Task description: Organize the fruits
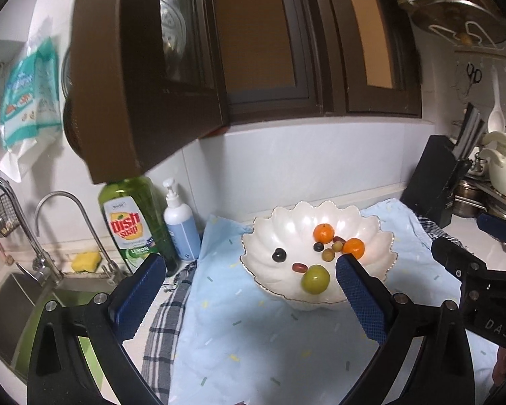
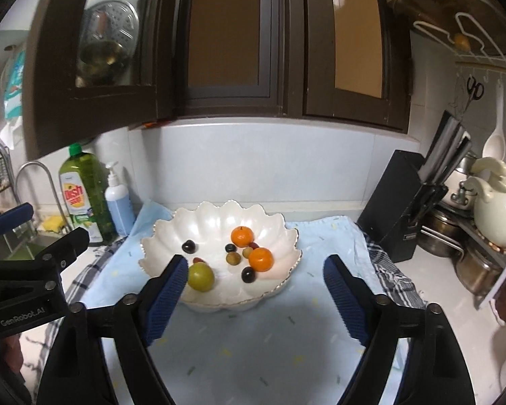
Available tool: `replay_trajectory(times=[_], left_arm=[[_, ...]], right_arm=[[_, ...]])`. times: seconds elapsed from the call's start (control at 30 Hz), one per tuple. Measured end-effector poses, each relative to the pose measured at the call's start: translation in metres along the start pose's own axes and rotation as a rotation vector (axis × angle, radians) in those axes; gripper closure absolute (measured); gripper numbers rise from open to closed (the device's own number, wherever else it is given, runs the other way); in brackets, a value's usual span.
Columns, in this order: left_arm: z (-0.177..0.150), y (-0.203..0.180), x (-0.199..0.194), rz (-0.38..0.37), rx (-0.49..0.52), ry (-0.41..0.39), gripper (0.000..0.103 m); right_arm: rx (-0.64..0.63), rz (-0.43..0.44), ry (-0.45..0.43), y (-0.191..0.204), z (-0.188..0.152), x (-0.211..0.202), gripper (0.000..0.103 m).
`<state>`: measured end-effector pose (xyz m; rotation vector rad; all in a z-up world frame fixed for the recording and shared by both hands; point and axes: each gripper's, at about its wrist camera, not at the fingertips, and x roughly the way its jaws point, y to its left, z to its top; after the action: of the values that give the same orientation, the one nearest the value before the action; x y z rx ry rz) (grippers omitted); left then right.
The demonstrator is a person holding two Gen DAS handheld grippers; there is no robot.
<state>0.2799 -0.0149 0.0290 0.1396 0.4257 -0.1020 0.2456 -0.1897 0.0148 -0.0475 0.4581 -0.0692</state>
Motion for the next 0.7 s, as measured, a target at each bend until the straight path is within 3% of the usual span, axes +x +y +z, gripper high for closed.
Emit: replay_trajectory(times=[0.4,0.7], left_arm=[[-0.015,-0.014,-0.080,0.040,-0.007,-0.047,0.000],[-0.034,-0.027,-0.132,0.005,-0.012,-0.054,0.000]], right_arm=[[-0.013,0.016,-0.044,-0.010,-0.016,-0.073,0.014],[-0.024,0.020,-0.052,-0.021,-0.036,-0.125,0.014]])
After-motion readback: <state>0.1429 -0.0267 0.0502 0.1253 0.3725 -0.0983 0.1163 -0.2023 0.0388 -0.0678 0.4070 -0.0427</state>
